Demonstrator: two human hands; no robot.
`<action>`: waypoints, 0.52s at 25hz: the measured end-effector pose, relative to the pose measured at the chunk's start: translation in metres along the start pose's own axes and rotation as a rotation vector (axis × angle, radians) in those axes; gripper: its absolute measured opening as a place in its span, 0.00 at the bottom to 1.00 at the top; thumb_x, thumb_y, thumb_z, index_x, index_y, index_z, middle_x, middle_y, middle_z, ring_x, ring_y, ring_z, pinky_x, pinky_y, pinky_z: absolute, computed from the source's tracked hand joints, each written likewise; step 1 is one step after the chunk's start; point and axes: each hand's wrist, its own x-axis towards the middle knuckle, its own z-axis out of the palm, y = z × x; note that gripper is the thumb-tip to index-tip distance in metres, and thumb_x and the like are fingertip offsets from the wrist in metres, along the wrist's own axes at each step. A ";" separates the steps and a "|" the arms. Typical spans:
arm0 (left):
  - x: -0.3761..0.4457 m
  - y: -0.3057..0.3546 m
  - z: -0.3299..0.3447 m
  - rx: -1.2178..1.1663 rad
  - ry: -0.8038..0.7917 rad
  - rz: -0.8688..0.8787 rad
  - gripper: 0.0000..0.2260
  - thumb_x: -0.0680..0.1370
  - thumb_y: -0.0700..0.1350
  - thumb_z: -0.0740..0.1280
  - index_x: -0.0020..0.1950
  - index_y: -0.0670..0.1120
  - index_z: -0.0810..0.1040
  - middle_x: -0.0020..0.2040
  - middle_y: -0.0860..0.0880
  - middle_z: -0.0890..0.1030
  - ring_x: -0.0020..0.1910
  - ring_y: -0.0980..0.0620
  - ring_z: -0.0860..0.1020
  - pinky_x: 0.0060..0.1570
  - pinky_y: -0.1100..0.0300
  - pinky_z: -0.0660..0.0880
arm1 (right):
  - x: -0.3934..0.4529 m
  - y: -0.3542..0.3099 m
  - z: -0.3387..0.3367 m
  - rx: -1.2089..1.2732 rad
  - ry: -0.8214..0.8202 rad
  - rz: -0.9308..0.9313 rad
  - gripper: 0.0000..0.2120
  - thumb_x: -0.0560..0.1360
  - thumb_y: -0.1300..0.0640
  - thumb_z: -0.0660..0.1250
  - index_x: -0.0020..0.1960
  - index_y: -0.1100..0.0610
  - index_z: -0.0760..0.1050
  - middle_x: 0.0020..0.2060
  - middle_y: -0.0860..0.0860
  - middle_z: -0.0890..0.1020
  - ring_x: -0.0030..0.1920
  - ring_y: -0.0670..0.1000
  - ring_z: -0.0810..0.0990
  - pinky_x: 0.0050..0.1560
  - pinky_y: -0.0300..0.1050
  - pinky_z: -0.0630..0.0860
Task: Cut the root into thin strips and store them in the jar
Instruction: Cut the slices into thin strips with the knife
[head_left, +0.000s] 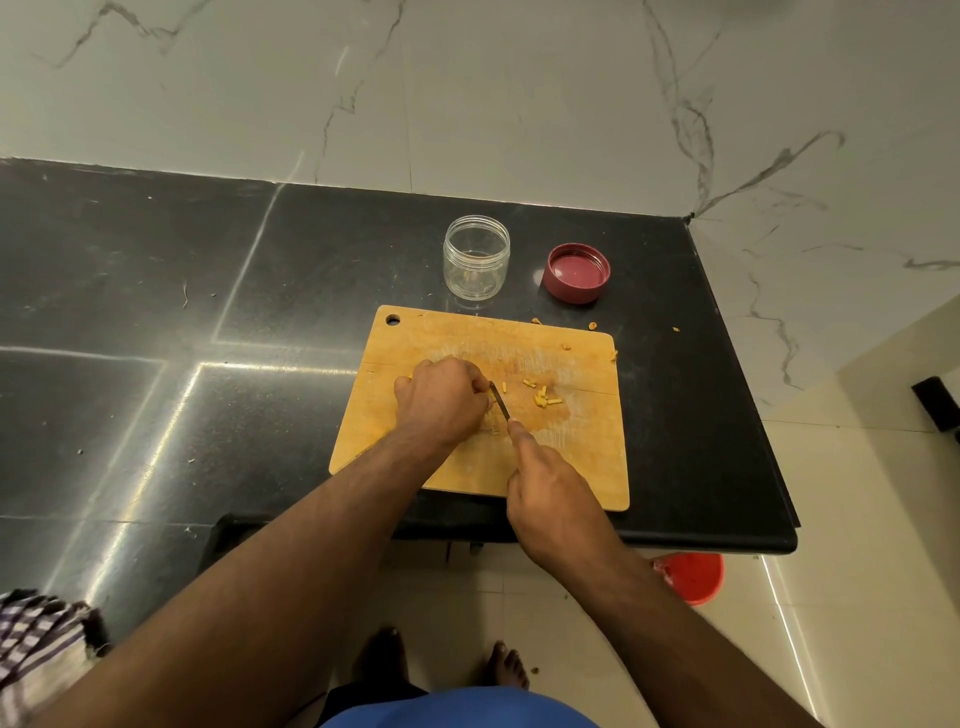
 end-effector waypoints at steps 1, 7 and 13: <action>0.000 -0.001 0.000 0.004 -0.003 -0.002 0.08 0.78 0.51 0.70 0.56 0.55 0.84 0.54 0.56 0.83 0.60 0.50 0.75 0.59 0.47 0.68 | 0.002 -0.001 0.001 -0.010 -0.017 -0.002 0.26 0.83 0.56 0.51 0.80 0.51 0.51 0.61 0.53 0.75 0.54 0.52 0.74 0.52 0.47 0.73; 0.002 0.000 -0.002 -0.004 -0.009 -0.010 0.07 0.78 0.52 0.70 0.54 0.54 0.84 0.51 0.56 0.83 0.58 0.51 0.76 0.59 0.47 0.69 | -0.007 0.003 0.001 0.001 -0.036 0.011 0.27 0.83 0.57 0.52 0.80 0.49 0.51 0.57 0.53 0.75 0.52 0.52 0.75 0.52 0.49 0.74; 0.000 -0.002 -0.003 0.006 -0.014 0.010 0.09 0.78 0.51 0.70 0.58 0.55 0.84 0.57 0.56 0.83 0.61 0.50 0.74 0.58 0.47 0.67 | -0.023 0.011 0.000 0.043 0.070 0.005 0.26 0.83 0.56 0.53 0.80 0.49 0.52 0.58 0.51 0.75 0.50 0.49 0.75 0.51 0.46 0.76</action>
